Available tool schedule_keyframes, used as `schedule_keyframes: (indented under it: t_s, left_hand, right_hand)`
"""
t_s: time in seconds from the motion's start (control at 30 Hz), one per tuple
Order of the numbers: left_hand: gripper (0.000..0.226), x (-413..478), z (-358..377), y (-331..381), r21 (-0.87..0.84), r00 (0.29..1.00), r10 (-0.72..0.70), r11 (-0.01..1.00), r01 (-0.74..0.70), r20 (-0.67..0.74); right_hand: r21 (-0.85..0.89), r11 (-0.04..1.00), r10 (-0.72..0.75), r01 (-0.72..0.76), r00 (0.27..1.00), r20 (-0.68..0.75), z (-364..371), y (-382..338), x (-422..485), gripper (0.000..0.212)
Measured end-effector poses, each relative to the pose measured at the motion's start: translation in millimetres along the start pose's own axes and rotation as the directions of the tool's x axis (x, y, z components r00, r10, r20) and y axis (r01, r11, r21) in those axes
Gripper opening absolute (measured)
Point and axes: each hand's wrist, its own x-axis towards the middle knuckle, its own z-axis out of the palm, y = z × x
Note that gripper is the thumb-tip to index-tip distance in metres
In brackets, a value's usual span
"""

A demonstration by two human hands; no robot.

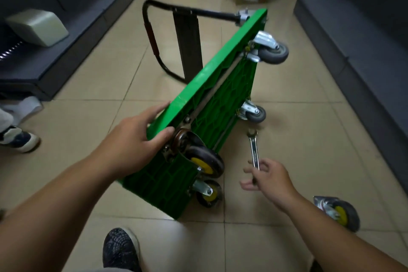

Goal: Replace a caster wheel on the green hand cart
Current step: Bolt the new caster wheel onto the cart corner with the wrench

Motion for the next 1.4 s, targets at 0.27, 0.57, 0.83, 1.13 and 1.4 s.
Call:
schedule_keyframes:
  t_s: [0.27, 0.57, 0.83, 1.13, 1.4]
  left_hand:
    - [0.038, -13.8, 12.7, 26.2, -0.202, 0.999, -0.049, 0.978, 0.049, 0.005]
    - [0.067, -30.6, 36.0, 57.6, -0.373, 0.980, -0.009, 0.924, 0.083, 0.198]
    - [0.070, -23.5, 43.4, 70.7, -0.468, 0.950, 0.006, 0.871, 0.148, 0.311]
    - [0.070, -16.9, 53.0, 73.8, -0.397, 0.948, -0.016, 0.906, 0.148, 0.318]
    - [0.077, -18.1, 52.1, 74.5, -0.394, 0.949, -0.010, 0.908, 0.140, 0.315]
  right_hand:
    - [0.107, 0.940, -0.306, 0.324, 0.939, -0.155, 21.8, -94.8, -120.1, 0.039]
    - [0.263, 0.923, -0.297, 0.282, 0.955, 0.020, 29.8, -72.6, -196.6, 0.008]
    - [0.136, 0.933, -0.314, 0.334, 0.938, -0.149, 44.6, -26.1, -182.7, 0.012]
    - [0.070, 0.949, -0.290, 0.306, 0.941, -0.174, 62.5, 14.1, -180.3, 0.026]
    - [0.220, 0.897, -0.364, 0.383, 0.923, -0.125, 72.9, 15.0, -172.6, 0.031]
